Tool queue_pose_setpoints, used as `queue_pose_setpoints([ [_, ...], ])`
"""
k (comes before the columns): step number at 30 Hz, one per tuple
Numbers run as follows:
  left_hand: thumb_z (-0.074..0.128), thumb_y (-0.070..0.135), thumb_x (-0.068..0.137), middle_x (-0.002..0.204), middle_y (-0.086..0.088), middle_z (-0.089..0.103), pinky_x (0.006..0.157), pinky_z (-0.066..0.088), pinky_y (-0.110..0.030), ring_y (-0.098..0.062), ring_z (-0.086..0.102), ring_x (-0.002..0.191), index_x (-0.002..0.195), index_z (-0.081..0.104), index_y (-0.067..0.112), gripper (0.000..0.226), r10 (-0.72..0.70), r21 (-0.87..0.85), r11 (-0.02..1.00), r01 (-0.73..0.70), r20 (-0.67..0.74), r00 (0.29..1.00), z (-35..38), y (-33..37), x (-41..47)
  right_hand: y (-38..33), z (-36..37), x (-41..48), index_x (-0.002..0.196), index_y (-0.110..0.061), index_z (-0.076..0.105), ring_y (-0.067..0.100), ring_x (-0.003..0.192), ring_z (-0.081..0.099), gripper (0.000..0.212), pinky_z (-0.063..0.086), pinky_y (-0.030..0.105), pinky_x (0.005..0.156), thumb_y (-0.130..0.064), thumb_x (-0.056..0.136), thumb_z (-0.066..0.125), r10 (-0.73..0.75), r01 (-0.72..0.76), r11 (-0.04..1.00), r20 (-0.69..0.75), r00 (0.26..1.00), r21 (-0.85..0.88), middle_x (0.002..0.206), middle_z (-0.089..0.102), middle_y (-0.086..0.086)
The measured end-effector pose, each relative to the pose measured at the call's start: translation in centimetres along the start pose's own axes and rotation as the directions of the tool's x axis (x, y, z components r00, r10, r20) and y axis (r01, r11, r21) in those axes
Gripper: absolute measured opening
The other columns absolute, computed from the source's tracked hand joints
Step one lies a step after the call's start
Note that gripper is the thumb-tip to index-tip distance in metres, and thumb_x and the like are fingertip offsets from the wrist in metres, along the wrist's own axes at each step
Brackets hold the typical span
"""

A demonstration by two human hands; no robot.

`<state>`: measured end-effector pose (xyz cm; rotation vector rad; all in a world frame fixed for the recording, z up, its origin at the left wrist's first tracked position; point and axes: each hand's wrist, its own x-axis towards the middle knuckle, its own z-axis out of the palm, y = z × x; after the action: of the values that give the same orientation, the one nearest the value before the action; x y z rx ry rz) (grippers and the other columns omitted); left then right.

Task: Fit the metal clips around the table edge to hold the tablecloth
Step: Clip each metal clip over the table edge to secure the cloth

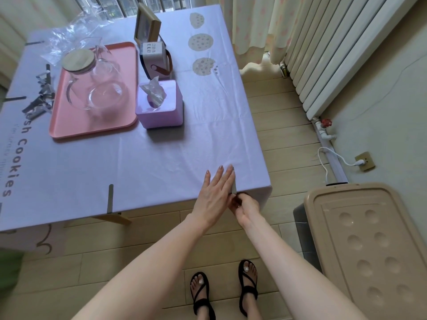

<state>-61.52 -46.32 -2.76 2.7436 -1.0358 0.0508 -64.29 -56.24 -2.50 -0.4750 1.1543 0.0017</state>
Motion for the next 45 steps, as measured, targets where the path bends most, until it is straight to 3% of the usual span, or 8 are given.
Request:
queue_pose_setpoints([
  [6, 0.079, 0.023, 0.069, 0.136, -0.009, 0.052, 0.088, 0.049, -0.054, -0.031, 0.054, 0.12, 0.126, 0.057, 0.004, 0.063, -0.042, 0.103, 0.994, 0.041, 0.007, 0.999, 0.0, 0.5, 0.3, 0.0, -0.1, -0.4, 0.079, -0.003, 0.057, 0.023, 0.058, 0.053, 0.035, 0.048, 0.02, 0.041, 0.019, 0.086, 0.03, -0.015, 0.014, 0.998, 0.034, 0.999, 0.055, 0.052, 0.063, 0.008],
  [13, 0.078, 0.021, 0.072, 0.14, -0.008, 0.048, 0.097, 0.043, -0.055, -0.031, 0.049, 0.125, 0.13, 0.052, 0.004, 0.066, -0.097, -0.008, 0.995, 0.097, 0.018, 0.995, 0.2, 0.7, 0.4, -0.9, -1.7, -2.0, 0.09, -0.002, 0.063, 0.015, 0.063, 0.066, 0.019, 0.057, 0.03, 0.063, 0.006, 0.09, 0.046, -0.231, 0.267, 0.885, 0.137, 0.963, -0.381, 0.077, 0.067, 0.01],
  [17, 0.07, 0.027, 0.08, 0.145, -0.002, 0.043, 0.106, 0.034, -0.051, -0.027, 0.043, 0.131, 0.135, 0.046, 0.01, 0.062, -0.114, -0.142, 0.983, 0.114, 0.014, 0.993, 0.1, 0.1, 0.3, -0.7, -3.2, -2.4, 0.082, -0.018, 0.064, 0.017, 0.076, 0.062, 0.006, 0.051, 0.036, 0.076, -0.014, 0.086, 0.062, -0.565, 0.467, 0.403, 0.187, 0.803, -0.787, 0.078, 0.066, -0.004],
  [20, 0.047, 0.042, 0.087, 0.144, 0.002, 0.044, 0.108, 0.032, -0.043, -0.022, 0.045, 0.13, 0.135, 0.047, 0.016, 0.055, -0.103, -0.104, 0.989, 0.106, 0.03, 0.994, 0.3, -0.4, 0.1, -0.9, -4.3, -2.0, 0.093, -0.017, 0.063, 0.02, 0.087, 0.056, 0.016, 0.046, 0.034, 0.08, -0.017, 0.078, 0.071, -0.756, 0.615, -0.121, 0.474, 0.452, -0.779, 0.094, 0.061, 0.0],
  [22, 0.04, 0.047, 0.087, 0.144, 0.004, 0.043, 0.11, 0.026, -0.038, -0.019, 0.044, 0.13, 0.135, 0.047, 0.018, 0.056, -0.088, -0.089, 0.992, 0.09, 0.035, 0.996, 0.4, -0.9, 0.2, -1.6, -4.9, -0.7, 0.106, -0.015, 0.062, 0.024, 0.101, 0.052, 0.035, 0.04, 0.033, 0.092, -0.024, 0.075, 0.075, -0.69, 0.62, -0.445, 0.689, 0.223, -0.647, 0.109, 0.058, 0.006],
  [24, 0.041, 0.048, 0.088, 0.146, 0.004, 0.041, 0.111, 0.019, -0.037, -0.02, 0.041, 0.132, 0.135, 0.046, 0.018, 0.056, -0.049, -0.089, 0.995, 0.051, 0.024, 0.999, 0.5, -1.4, 0.3, -2.7, -4.9, 0.7, 0.122, -0.016, 0.055, 0.025, 0.124, 0.043, 0.053, 0.03, 0.041, 0.109, -0.034, 0.075, 0.07, -0.521, 0.622, -0.592, 0.832, 0.19, -0.513, 0.131, 0.052, 0.008],
  [29, 0.042, 0.046, 0.091, 0.153, 0.002, 0.028, 0.115, 0.017, -0.048, -0.02, 0.022, 0.142, 0.142, 0.036, 0.019, 0.058, 0.003, -0.139, 0.99, -0.001, 0.013, 1.0, 1.3, -2.1, 0.2, -4.6, -3.9, 2.9, 0.132, -0.015, 0.05, 0.024, 0.132, 0.042, 0.072, 0.021, 0.046, 0.115, -0.036, 0.07, 0.079, -0.254, 0.567, -0.75, 0.94, 0.227, -0.34, 0.143, 0.045, 0.005],
  [45, 0.021, 0.045, 0.097, 0.157, 0.0, 0.012, 0.112, 0.006, -0.052, -0.018, 0.006, 0.144, 0.149, 0.015, 0.015, 0.06, -0.101, 0.029, 0.995, 0.099, 0.089, 0.991, 1.8, -0.5, -0.2, -4.7, -4.7, 3.1, 0.139, -0.018, 0.044, 0.02, 0.136, 0.037, 0.071, 0.026, 0.047, 0.113, -0.03, 0.076, 0.073, -0.227, 0.462, -0.845, 0.963, 0.148, -0.27, 0.148, 0.039, 0.002],
])
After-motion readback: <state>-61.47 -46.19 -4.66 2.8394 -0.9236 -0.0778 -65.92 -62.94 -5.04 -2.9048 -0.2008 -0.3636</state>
